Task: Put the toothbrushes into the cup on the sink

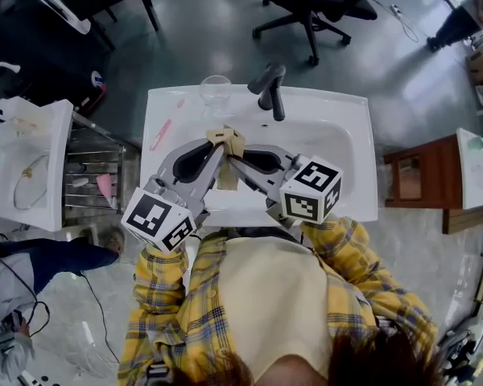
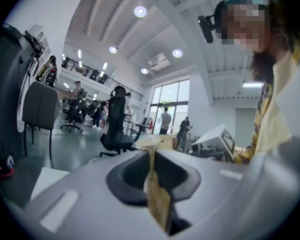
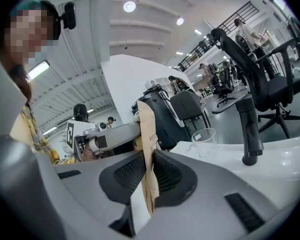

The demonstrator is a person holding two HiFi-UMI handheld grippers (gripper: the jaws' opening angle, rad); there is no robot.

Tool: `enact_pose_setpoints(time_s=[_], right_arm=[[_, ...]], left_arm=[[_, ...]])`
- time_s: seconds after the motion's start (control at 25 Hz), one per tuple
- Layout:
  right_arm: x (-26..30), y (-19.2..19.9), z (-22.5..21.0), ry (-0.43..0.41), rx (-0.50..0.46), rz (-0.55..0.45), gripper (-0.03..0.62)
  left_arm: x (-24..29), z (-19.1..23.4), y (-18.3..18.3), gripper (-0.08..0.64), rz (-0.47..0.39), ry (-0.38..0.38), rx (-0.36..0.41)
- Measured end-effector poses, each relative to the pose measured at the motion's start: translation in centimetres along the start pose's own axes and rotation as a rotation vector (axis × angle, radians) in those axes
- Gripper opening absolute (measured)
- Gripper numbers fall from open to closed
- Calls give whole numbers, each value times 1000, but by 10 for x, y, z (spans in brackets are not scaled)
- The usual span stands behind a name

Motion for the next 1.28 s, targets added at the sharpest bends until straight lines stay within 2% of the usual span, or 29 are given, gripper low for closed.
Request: enact_pose_setpoints(time_s=[0.48, 0.68, 1.04, 1.28], right_arm=[[-3, 1, -4, -118, 42, -21, 44], [2, 0, -3, -160, 94, -53, 44], [4, -3, -6, -63, 83, -46, 20], [8, -5, -6, -11, 68, -44, 17]], left_arm=[[-4, 3, 1, 26, -24, 41, -40], [-16, 13, 4, 21, -39, 40, -66], [-22, 18, 6, 18, -36, 26, -82], [-33, 25, 13, 18, -40, -9, -105]])
Point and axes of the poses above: the fingertips, and each gripper's own axes: x forward along the fingers, z to its left, y out of its underside, the point moved 8 cm from there along -x, backward along the fingers, and after that the axes turned 13 degrees about z, right-handed, at the moved point
